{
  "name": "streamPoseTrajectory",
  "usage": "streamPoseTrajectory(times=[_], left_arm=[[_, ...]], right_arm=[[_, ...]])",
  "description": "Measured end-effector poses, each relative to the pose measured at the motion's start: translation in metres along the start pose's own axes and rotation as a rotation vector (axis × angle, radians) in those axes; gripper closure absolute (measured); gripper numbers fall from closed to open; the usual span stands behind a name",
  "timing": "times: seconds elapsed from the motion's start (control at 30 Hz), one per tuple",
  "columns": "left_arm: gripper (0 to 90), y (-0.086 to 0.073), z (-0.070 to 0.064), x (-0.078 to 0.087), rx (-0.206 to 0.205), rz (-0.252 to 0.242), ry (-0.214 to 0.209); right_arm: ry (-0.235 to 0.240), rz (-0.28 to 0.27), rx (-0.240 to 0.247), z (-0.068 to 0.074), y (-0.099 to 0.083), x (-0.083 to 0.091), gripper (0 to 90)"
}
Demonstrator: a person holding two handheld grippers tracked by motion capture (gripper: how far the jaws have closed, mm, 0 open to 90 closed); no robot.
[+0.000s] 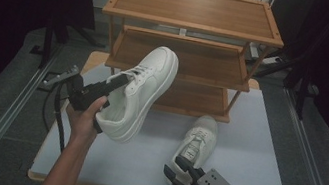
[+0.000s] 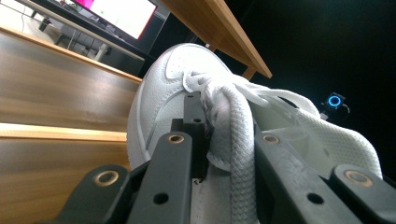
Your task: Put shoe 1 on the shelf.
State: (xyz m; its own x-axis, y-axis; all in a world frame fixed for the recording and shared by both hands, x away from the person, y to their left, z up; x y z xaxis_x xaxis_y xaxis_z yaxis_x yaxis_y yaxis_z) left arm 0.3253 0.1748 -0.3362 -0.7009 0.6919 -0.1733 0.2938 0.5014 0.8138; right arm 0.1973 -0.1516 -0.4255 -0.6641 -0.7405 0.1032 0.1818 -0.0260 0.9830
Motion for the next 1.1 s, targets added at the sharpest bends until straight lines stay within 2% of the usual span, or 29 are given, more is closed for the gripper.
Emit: streamPoseTrajectory(times=[0.17,0.23,0.33,0.53,0.6,0.8,0.87,1.03,1.1], left_arm=[[81.4,0.005,0.0,-0.016,0.003,-0.006,0.015],[81.5,0.005,-0.001,-0.022,-0.009,-0.012,0.029],[81.4,0.006,-0.001,-0.031,-0.025,-0.019,0.05],[81.5,0.007,0.001,-0.045,-0.02,-0.02,0.067],[81.4,0.008,0.0,-0.053,-0.039,-0.017,0.082],[81.5,0.011,0.002,-0.065,-0.043,-0.019,0.096],[81.5,0.014,0.002,-0.074,-0.069,-0.015,0.106],[81.4,0.017,0.006,-0.089,-0.06,-0.011,0.112],[81.4,0.02,0.009,-0.099,-0.059,-0.02,0.129]], right_arm=[[0.003,-0.004,0.02,0.001,0.0,0.0,53.6],[0.006,-0.007,0.025,0.001,0.001,0.0,53.5],[0.007,-0.009,0.021,0.0,0.002,0.001,53.5],[0.001,-0.007,0.017,-0.001,0.002,0.002,53.5],[0.003,-0.007,0.015,-0.001,0.002,0.002,53.4],[0.0,-0.016,0.018,-0.001,0.004,0.003,53.4],[-0.003,-0.02,0.02,-0.001,0.005,0.003,53.4],[-0.011,-0.021,0.036,0.0,0.006,0.006,53.4],[-0.014,-0.022,0.037,0.0,0.006,0.007,53.4]])
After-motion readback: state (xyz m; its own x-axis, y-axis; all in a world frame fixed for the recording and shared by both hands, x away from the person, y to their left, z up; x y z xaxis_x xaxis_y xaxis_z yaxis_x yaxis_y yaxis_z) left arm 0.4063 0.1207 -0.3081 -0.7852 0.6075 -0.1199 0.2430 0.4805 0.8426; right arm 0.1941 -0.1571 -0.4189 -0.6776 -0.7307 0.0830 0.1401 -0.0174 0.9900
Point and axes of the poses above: each handheld gripper's, and its own axes: x roughly backward along the jaws, y roughly out of its top, z roughly to its left, the point moved 2 cm from there along -x, roughly forward along the jaws, and after that the axes turned 6 degrees about -z, right-handed, at the moved point
